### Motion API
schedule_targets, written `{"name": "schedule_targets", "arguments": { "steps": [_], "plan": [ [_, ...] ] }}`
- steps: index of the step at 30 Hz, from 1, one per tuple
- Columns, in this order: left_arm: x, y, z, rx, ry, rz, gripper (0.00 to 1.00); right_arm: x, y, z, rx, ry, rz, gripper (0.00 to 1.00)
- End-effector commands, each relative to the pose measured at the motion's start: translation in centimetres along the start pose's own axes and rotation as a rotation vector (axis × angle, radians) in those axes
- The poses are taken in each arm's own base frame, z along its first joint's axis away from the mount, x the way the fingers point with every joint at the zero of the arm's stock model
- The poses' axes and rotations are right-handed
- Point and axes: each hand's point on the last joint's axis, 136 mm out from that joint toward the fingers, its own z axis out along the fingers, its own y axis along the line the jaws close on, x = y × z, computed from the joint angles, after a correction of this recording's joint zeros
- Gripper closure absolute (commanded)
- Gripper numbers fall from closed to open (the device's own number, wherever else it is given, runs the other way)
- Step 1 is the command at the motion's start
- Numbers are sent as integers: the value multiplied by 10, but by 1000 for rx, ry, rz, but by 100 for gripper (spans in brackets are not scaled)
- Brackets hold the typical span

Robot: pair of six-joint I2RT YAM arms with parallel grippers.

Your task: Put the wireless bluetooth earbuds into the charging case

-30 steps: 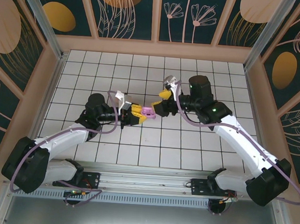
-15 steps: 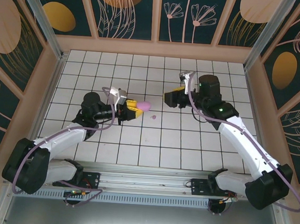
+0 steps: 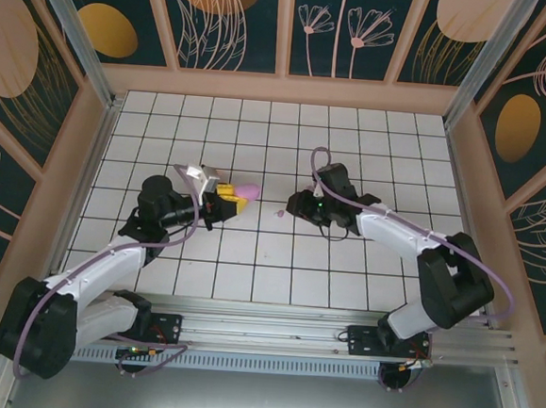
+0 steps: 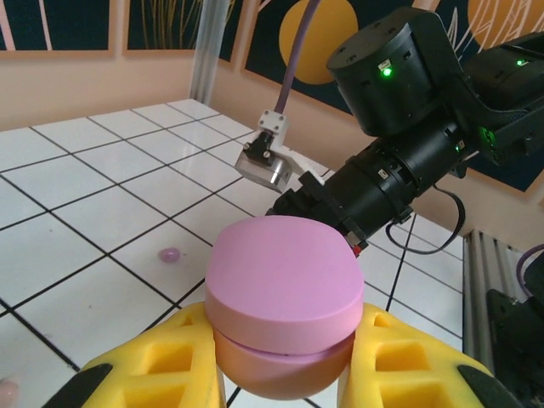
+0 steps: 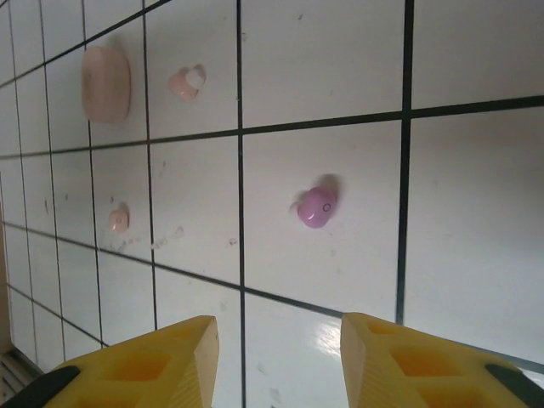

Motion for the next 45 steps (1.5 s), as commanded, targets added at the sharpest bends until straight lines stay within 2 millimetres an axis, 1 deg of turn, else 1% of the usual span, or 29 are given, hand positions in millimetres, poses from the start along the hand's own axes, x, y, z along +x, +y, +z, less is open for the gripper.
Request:
{"name": "schedule_targets", "arguments": {
  "steps": [1, 3, 5, 10, 15, 21, 25, 30, 36, 41, 45],
  "plan": [
    [4, 3, -5, -32, 11, 24, 100, -11, -8, 18, 69, -14, 154, 56],
    [4, 3, -6, -36, 10, 30, 100, -8, -10, 31, 105, 29, 157, 56],
    [3, 1, -8, -36, 5, 38, 100, -7, -7, 42, 115, 50, 155, 56],
    [4, -2, -11, -35, 4, 50, 100, -6, -8, 56, 136, 56, 177, 59],
    [5, -6, -15, -29, 1, 61, 100, -5, -14, 61, 171, 54, 179, 62],
    [5, -8, -17, -29, -5, 76, 100, -6, -17, 66, 197, 58, 166, 66],
    [5, -9, -17, -26, -6, 83, 100, -3, -19, 70, 213, 74, 162, 66],
    [5, -10, -18, -20, -6, 87, 100, 1, -23, 76, 231, 86, 157, 63],
    [7, -10, -19, -27, -1, 90, 100, 2, -21, 83, 245, 101, 137, 63],
    [6, -11, -20, -33, -2, 100, 100, 3, -20, 87, 253, 114, 124, 66],
    [8, -10, -21, -40, 5, 102, 100, 3, -19, 88, 256, 119, 113, 72]
  ]
}}
